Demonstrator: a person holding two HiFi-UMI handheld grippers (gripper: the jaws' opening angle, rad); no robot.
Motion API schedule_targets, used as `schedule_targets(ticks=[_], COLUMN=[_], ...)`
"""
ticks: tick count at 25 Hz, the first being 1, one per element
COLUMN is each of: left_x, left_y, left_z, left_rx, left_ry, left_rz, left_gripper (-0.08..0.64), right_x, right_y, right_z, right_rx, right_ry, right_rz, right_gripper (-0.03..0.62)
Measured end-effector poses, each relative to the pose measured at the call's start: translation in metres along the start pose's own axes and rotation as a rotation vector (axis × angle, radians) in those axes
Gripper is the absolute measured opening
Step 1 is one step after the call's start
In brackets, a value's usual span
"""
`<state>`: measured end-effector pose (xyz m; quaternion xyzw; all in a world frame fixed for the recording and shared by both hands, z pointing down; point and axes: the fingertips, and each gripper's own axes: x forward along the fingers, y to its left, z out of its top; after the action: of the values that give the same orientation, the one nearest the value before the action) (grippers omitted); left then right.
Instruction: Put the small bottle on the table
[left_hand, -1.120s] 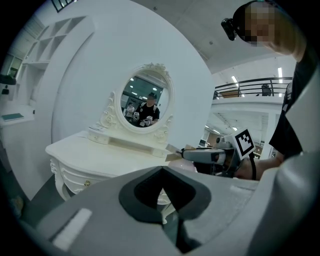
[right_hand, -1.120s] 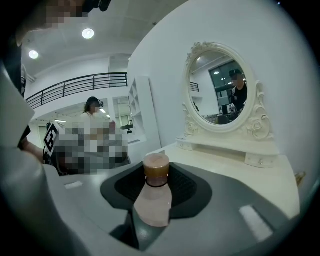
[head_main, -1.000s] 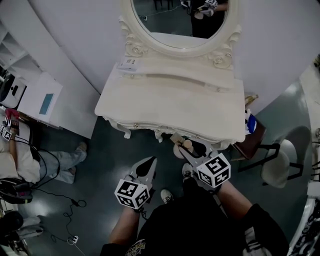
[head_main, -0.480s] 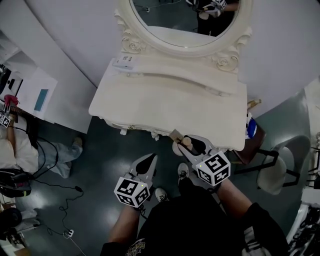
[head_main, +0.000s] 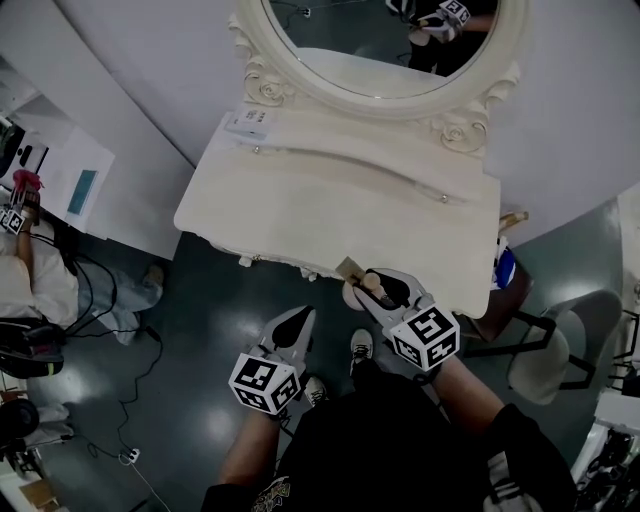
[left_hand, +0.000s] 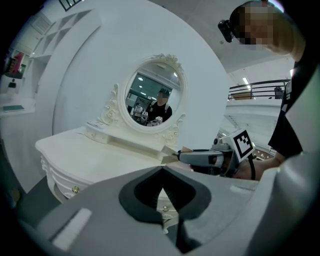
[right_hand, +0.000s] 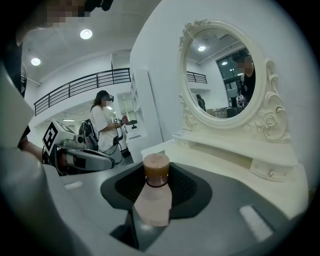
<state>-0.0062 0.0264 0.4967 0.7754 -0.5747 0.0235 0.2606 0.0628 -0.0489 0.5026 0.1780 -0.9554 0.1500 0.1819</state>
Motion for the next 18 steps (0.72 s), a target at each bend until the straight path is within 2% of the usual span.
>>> schedule_targets(ticks=[18], left_x=[0.018], left_y=[-0.008], left_z=[0.020], left_rx=[0.022], left_ry=[-0.025], left_rz=[0.108], left_gripper=[0.000], right_x=[0.000], right_y=[-0.033], right_z=[0.017], right_rx=[-0.011], right_ry=[-0.020], right_rz=[0.080], right_gripper=[0.167])
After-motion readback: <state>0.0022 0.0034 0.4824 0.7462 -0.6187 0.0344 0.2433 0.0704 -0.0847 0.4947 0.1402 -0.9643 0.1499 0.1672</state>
